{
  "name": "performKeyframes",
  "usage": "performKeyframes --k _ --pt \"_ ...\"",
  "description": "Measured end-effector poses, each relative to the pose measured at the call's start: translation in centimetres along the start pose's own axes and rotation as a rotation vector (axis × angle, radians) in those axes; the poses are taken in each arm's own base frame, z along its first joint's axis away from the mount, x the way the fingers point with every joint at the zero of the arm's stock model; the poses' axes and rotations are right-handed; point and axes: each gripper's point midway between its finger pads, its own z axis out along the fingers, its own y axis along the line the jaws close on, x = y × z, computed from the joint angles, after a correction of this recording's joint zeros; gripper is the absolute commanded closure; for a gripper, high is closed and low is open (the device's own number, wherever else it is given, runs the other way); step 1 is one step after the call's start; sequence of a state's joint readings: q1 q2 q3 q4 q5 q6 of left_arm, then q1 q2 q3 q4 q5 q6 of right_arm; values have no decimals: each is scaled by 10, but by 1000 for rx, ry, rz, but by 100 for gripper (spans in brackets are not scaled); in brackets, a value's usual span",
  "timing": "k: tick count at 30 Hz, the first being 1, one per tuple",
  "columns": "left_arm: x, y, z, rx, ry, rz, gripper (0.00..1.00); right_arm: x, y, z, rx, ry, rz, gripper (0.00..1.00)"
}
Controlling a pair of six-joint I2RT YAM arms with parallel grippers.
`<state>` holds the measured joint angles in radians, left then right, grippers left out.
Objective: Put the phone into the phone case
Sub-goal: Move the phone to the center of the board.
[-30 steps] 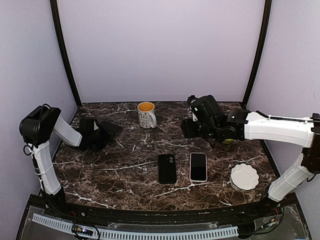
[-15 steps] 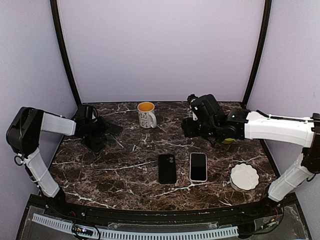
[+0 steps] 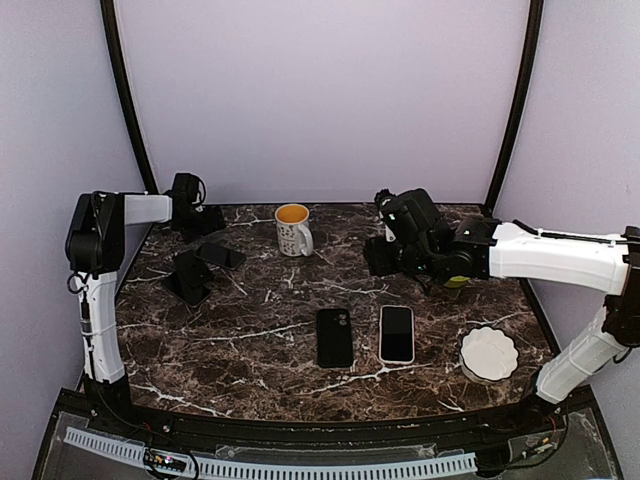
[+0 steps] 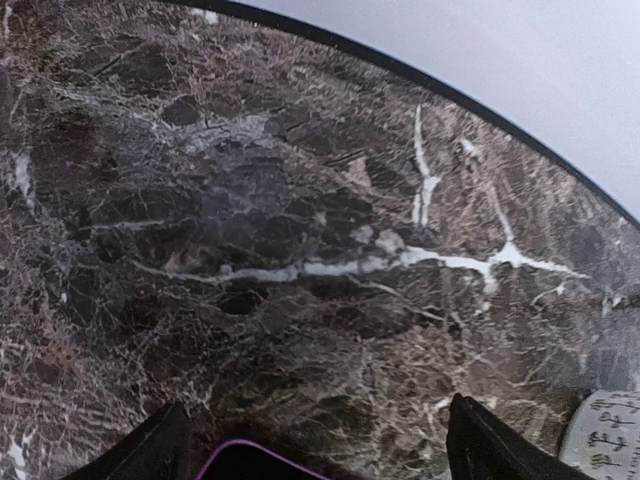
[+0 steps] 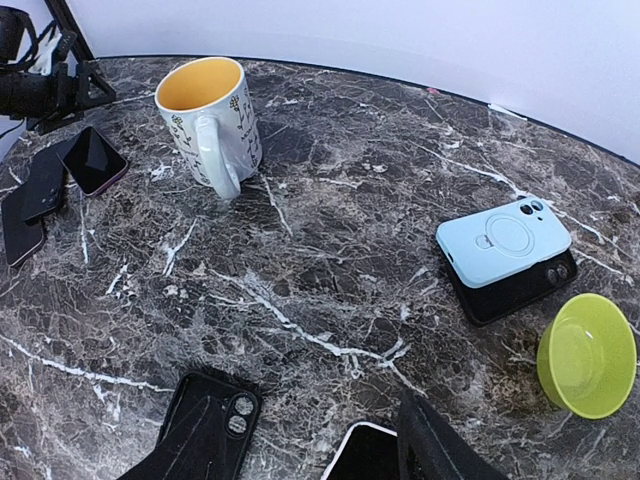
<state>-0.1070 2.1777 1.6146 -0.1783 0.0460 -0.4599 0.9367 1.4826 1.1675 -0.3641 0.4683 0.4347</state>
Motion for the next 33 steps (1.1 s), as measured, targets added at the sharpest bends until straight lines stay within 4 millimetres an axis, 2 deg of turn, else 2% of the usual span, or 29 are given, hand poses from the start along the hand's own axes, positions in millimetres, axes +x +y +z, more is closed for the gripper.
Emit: performKeyframes --k 4,9,16,25,28,33 --pt "6 7 22 -47 70 72 17 0 0 0 0 0 0 41" --pt "9 13 29 -76 102 130 27 1 0 0 1 3 -2 41" --pt "20 17 28 -158 126 236 31 2 -1 0 3 8 -4 41" --pt "39 3 25 -217 128 335 37 3 -1 -1 1 14 -7 41" --pt "52 -4 18 -225 135 365 39 2 -2 -4 -1 12 -5 41" --pt "87 -17 -2 -218 157 419 40 -4 -5 -14 -12 -12 9 41"
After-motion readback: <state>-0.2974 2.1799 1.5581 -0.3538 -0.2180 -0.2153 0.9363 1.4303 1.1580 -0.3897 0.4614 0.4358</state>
